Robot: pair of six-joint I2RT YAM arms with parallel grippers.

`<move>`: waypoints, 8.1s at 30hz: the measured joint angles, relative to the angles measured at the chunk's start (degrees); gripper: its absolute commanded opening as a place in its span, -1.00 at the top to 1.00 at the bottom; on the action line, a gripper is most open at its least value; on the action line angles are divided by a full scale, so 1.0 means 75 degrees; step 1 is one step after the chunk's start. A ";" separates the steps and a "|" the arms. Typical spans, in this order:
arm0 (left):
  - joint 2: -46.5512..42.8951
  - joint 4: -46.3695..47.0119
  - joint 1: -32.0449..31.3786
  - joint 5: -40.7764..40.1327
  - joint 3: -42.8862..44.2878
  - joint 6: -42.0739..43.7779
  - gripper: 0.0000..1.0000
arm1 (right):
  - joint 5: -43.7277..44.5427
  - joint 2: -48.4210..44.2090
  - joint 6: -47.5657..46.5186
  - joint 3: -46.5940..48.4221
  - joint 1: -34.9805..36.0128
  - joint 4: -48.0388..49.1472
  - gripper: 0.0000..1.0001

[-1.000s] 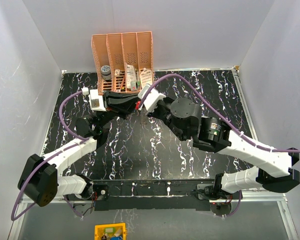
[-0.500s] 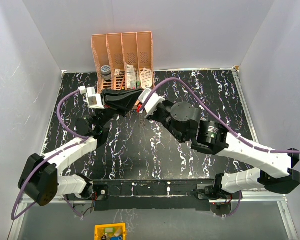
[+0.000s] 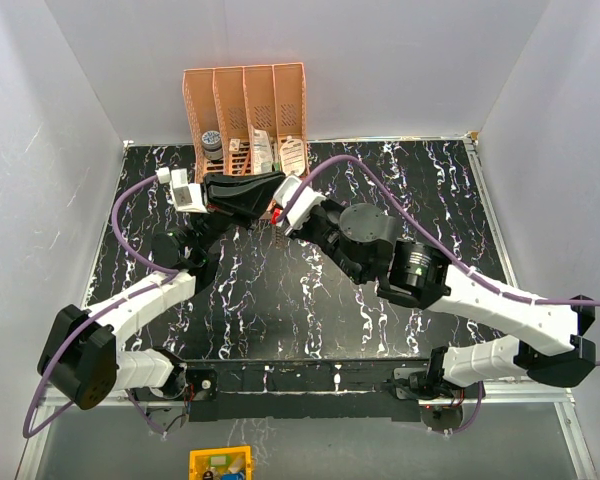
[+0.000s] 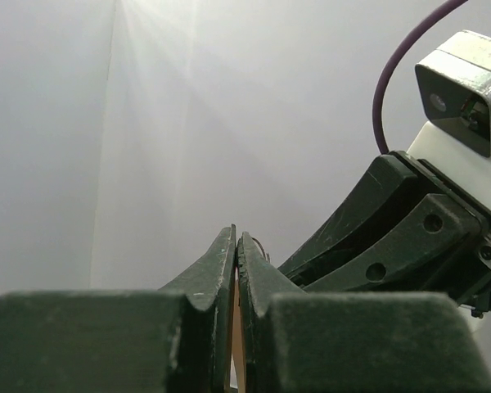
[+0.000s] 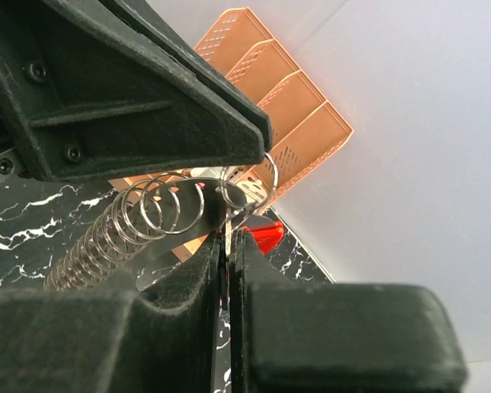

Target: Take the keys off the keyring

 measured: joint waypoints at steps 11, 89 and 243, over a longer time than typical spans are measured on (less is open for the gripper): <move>-0.0006 0.0050 -0.0012 -0.0125 0.0017 -0.0082 1.00 | -0.0020 0.0347 -0.0082 0.0000 0.0000 0.0216 0.91; -0.0230 -0.3573 -0.0012 0.2180 0.1212 0.2314 0.52 | 0.0519 -0.0720 -0.0195 -0.0376 0.0000 0.0574 1.00; -0.0941 -0.4593 -0.0087 0.2075 0.0460 0.4290 0.53 | 0.0656 -0.0586 0.0606 -0.0997 -0.0041 0.0554 1.00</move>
